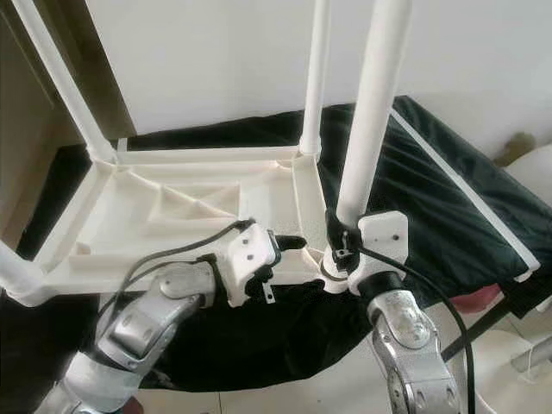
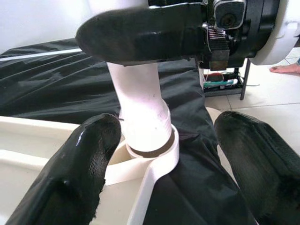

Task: Building children table

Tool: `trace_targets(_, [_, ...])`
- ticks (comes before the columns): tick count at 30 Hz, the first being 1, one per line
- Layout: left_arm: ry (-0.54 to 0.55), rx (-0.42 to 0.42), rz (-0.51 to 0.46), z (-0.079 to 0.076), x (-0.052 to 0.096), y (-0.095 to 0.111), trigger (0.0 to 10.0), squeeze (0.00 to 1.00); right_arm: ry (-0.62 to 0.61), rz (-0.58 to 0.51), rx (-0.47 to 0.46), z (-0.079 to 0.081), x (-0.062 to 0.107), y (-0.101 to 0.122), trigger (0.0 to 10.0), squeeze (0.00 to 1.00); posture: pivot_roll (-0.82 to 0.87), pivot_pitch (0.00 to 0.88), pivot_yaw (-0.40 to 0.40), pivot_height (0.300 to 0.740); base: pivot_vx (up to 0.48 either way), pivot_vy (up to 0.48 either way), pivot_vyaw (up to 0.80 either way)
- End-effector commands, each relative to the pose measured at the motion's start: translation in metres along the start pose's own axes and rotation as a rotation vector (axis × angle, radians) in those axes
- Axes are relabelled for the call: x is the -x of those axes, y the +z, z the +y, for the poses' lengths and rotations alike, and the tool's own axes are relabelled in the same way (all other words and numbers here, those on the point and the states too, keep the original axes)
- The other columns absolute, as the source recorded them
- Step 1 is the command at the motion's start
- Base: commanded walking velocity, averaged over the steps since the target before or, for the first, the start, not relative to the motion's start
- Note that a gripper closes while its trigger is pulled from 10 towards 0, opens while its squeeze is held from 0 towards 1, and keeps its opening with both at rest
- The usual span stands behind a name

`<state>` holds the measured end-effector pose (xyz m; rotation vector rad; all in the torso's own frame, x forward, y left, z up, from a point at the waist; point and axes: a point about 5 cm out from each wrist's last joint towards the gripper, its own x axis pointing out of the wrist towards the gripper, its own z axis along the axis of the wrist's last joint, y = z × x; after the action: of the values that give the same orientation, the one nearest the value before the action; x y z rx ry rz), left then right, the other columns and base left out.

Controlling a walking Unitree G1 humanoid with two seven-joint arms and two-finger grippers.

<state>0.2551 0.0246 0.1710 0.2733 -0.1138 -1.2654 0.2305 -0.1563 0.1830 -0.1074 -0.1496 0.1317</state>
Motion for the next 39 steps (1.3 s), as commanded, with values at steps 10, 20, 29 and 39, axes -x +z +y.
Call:
trace_targets(10, [-0.017,-0.005,0.0,0.002,0.001,0.002,10.0,0.0,-0.012,0.087,0.013,-0.005,0.0,-0.016,10.0,0.0,-0.08,0.026,0.025,0.74,0.0,0.0,0.0])
trace_targets(20, [-0.008,0.0,0.002,0.003,0.003,0.003,10.0,0.0,0.097,0.094,0.0,0.015,-0.001,-0.021,10.0,0.0,-0.06,0.031,0.02,0.74,0.0,0.0,0.0])
trace_targets(29, [-0.006,-0.003,0.001,0.006,0.004,0.003,10.0,0.0,0.145,0.069,0.002,0.014,0.006,-0.017,10.0,0.0,-0.06,0.04,0.02,0.74,0.0,0.0,0.0])
trace_targets(39, [-0.01,-0.002,-0.005,0.006,0.002,0.005,10.0,0.0,0.179,0.047,-0.036,0.009,0.01,-0.02,10.0,0.0,-0.07,0.042,0.02,0.74,0.0,0.0,0.0])
